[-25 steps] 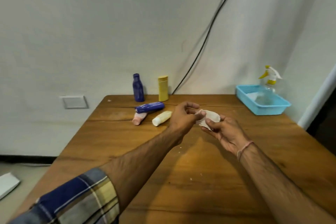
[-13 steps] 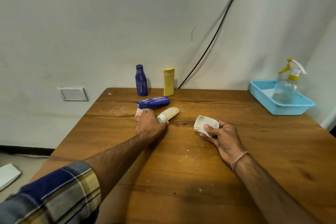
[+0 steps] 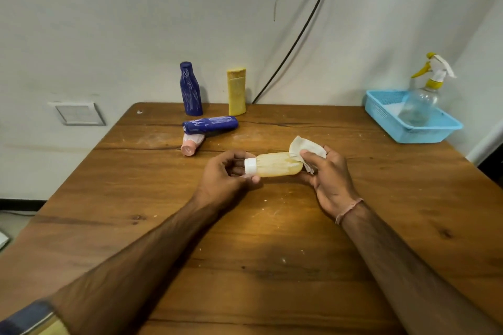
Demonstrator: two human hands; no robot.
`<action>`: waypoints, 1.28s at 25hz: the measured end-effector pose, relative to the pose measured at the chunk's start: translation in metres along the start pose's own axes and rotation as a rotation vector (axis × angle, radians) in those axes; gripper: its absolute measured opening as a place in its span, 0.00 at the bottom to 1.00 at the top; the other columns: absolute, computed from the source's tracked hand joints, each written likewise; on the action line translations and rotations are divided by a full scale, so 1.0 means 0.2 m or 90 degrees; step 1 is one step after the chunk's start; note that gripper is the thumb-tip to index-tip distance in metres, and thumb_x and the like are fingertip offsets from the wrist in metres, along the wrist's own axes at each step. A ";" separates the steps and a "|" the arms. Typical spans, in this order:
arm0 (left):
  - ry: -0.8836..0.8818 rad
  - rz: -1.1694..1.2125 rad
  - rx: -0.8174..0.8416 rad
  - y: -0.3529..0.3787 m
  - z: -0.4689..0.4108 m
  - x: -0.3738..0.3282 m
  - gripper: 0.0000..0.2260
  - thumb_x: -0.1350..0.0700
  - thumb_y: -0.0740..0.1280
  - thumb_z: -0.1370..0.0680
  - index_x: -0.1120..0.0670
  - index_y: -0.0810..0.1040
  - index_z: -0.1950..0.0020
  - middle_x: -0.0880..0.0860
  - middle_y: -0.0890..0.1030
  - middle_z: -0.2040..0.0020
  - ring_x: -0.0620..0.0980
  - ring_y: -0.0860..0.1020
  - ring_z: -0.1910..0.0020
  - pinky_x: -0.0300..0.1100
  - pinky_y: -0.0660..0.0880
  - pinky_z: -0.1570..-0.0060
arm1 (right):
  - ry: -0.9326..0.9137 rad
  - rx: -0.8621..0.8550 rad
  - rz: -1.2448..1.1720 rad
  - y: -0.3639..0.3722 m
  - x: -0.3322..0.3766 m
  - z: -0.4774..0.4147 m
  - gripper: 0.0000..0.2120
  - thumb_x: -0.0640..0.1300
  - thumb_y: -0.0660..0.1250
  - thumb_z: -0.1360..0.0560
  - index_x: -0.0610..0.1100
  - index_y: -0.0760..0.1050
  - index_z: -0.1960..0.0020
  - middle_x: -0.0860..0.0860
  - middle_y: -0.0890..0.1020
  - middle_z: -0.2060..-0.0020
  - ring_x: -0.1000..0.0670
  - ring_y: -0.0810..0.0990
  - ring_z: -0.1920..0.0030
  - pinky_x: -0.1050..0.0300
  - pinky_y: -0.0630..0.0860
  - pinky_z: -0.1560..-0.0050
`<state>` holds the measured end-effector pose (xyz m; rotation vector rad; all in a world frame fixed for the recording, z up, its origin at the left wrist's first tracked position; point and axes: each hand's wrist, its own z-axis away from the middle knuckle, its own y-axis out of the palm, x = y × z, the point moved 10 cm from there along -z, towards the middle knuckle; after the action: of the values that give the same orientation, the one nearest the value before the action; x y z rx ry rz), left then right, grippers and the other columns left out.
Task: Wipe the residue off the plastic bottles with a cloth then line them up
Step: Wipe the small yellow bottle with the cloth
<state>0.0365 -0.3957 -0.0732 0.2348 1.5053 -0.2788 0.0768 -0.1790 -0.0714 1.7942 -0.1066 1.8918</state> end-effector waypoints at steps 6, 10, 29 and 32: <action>-0.107 0.488 0.082 0.19 -0.08 0.10 0.17 0.64 0.62 0.22 0.60 0.76 0.33 0.63 0.80 0.36 0.60 0.80 0.37 0.59 0.76 0.35 | -0.051 0.023 0.021 -0.03 -0.02 0.15 0.05 0.34 0.68 0.22 0.37 0.75 0.47 0.41 0.85 0.47 0.44 0.87 0.47 0.52 0.86 0.57; -0.177 0.597 0.083 0.33 -0.13 0.15 0.17 0.55 0.55 0.17 0.63 0.74 0.35 0.62 0.80 0.44 0.59 0.79 0.43 0.60 0.72 0.31 | -0.144 0.019 0.150 0.02 0.00 0.22 0.06 0.36 0.72 0.24 0.42 0.76 0.52 0.44 0.85 0.52 0.47 0.87 0.52 0.58 0.84 0.60; -0.166 0.482 0.152 0.32 -0.20 0.10 0.19 0.48 0.57 0.17 0.56 0.77 0.33 0.58 0.81 0.51 0.53 0.78 0.57 0.48 0.75 0.49 | -0.729 0.242 0.739 0.30 0.11 0.33 0.15 0.38 0.78 0.31 0.37 0.84 0.45 0.43 0.82 0.55 0.53 0.79 0.55 0.70 0.75 0.51; -0.171 0.472 0.129 0.31 -0.20 0.12 0.17 0.48 0.58 0.17 0.56 0.77 0.36 0.57 0.82 0.51 0.52 0.79 0.57 0.47 0.76 0.50 | -0.698 0.240 0.730 0.30 0.10 0.30 0.14 0.38 0.80 0.31 0.38 0.85 0.46 0.44 0.83 0.55 0.54 0.80 0.56 0.73 0.74 0.47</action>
<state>0.0208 -0.3245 -0.1003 0.8565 1.0369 0.1332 0.1068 -0.2494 -0.0267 3.2556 -1.4959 1.1724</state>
